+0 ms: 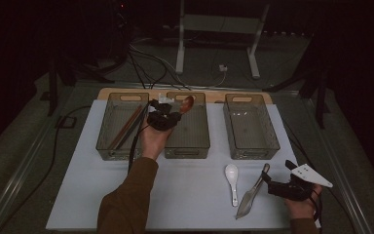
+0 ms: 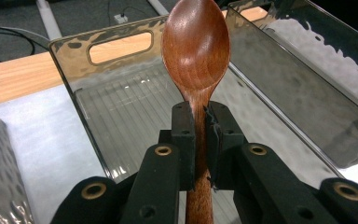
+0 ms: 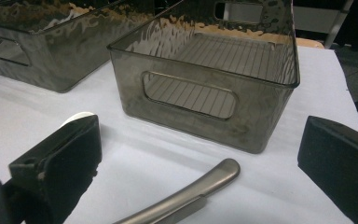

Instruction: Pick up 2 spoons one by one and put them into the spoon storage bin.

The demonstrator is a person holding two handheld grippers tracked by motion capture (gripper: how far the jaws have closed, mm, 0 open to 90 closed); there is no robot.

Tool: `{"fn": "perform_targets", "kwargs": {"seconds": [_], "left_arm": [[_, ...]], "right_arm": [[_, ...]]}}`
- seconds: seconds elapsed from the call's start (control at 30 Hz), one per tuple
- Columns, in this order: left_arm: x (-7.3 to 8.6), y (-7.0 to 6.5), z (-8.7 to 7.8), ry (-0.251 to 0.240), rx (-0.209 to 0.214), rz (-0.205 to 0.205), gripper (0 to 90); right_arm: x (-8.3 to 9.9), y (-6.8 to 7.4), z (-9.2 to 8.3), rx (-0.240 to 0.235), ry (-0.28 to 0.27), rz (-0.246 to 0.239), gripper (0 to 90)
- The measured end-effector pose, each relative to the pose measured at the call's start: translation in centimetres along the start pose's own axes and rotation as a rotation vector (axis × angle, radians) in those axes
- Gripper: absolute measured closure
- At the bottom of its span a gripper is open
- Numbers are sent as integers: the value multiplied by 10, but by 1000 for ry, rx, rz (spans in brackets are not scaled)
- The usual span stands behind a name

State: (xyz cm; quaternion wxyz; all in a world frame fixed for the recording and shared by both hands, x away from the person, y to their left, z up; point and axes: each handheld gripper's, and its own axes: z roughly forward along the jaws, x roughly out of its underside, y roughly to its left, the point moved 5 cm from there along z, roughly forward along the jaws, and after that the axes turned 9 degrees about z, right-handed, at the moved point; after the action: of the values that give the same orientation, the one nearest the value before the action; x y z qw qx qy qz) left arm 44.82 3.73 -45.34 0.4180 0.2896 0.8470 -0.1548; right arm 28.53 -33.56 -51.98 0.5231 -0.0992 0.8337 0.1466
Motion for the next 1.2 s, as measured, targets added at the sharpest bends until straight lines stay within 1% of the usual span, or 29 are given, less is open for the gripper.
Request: {"fn": "perform_targets", "kwargs": {"seconds": [0.37, 0.8, 1.03, 1.17, 1.2], "left_arm": [[3, -2, 12, 11, 11, -21, 839], [12, -2, 30, 60, 10, -40, 838], [16, -3, 36, 86, 11, -45, 838], [19, -3, 40, 97, 13, -52, 837], [19, -2, 40, 89, 10, -55, 831]], "right_arm": [[0, 1, 0, -2, -2, -1, 0], [0, 1, 0, -2, -2, -2, 0], [-1, 1, 0, -3, -3, -2, 0], [-1, 1, 0, -4, -3, -3, 0], [-1, 1, 0, -4, -2, -2, 0]]}}
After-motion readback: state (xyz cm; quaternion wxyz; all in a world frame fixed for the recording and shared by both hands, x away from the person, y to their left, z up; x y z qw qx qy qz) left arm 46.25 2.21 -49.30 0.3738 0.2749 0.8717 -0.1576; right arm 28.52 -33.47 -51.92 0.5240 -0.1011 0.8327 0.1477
